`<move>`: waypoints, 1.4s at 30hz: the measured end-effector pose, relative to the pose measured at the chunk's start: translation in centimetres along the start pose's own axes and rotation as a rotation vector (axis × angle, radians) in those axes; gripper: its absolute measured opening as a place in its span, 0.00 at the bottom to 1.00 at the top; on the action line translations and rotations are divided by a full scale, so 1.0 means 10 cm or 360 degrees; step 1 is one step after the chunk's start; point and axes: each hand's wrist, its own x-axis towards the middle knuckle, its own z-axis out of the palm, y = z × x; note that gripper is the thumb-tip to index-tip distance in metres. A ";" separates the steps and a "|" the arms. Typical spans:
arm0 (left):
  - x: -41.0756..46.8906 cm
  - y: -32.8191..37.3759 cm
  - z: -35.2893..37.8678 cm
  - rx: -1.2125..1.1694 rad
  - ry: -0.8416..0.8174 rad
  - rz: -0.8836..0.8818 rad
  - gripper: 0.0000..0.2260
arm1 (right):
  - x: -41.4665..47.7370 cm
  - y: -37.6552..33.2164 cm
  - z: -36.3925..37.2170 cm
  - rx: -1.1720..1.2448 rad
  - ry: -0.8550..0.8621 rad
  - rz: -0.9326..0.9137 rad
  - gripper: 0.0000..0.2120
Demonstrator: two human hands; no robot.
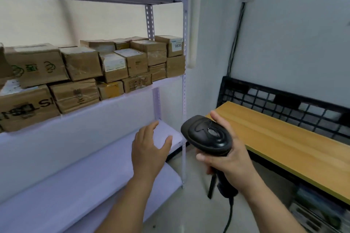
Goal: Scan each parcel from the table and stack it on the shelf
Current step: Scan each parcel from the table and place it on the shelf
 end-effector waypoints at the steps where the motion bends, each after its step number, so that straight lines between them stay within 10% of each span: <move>1: -0.09 0.08 0.10 -0.0025 -0.0015 -0.0007 0.23 | -0.09 -0.01 -0.12 -0.0002 0.0011 0.0007 0.44; 42: -2.07 3.67 4.44 -0.0536 -0.1199 0.0581 0.23 | -2.40 -0.28 -4.66 -0.0446 0.1310 0.0432 0.44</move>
